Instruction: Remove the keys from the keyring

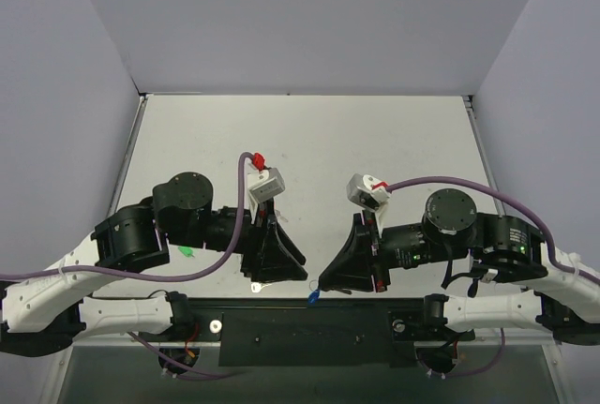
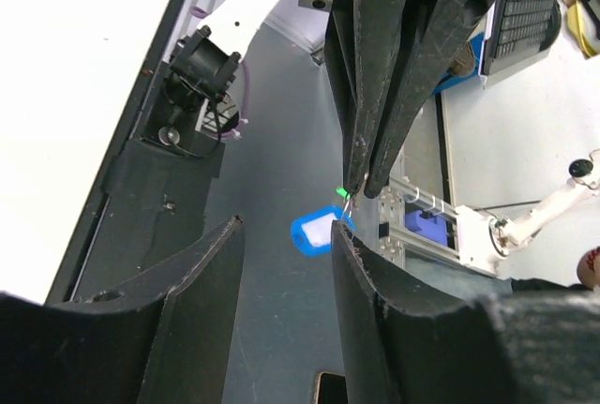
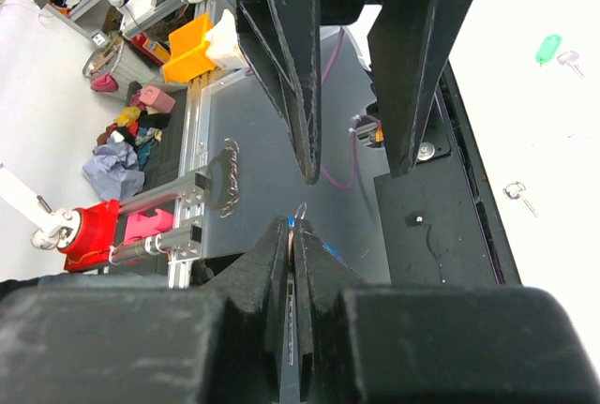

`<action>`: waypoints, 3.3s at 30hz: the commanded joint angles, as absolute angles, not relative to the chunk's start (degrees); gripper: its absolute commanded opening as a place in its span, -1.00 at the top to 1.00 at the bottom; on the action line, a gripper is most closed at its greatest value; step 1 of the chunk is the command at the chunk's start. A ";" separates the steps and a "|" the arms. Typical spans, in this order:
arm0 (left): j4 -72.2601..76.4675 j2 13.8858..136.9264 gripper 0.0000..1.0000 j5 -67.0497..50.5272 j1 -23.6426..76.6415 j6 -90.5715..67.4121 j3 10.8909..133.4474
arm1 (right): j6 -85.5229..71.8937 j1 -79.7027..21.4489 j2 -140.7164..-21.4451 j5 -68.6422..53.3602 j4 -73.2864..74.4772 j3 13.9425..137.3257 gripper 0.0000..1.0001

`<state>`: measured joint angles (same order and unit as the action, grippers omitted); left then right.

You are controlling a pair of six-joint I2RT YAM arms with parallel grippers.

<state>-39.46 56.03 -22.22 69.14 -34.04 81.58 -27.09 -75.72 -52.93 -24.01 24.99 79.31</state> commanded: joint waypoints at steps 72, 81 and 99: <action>-23.73 54.58 -0.08 -30.50 67.85 -38.58 75.15 | -29.44 -73.65 -49.13 -26.02 15.21 74.71 1.00; -20.57 54.93 -0.06 -33.75 67.85 -40.17 73.21 | -28.83 -73.56 -50.71 -26.10 15.03 76.02 1.00; -18.28 54.23 0.49 -35.95 67.94 -41.57 72.16 | -28.65 -72.42 -50.71 -25.66 15.03 76.73 1.00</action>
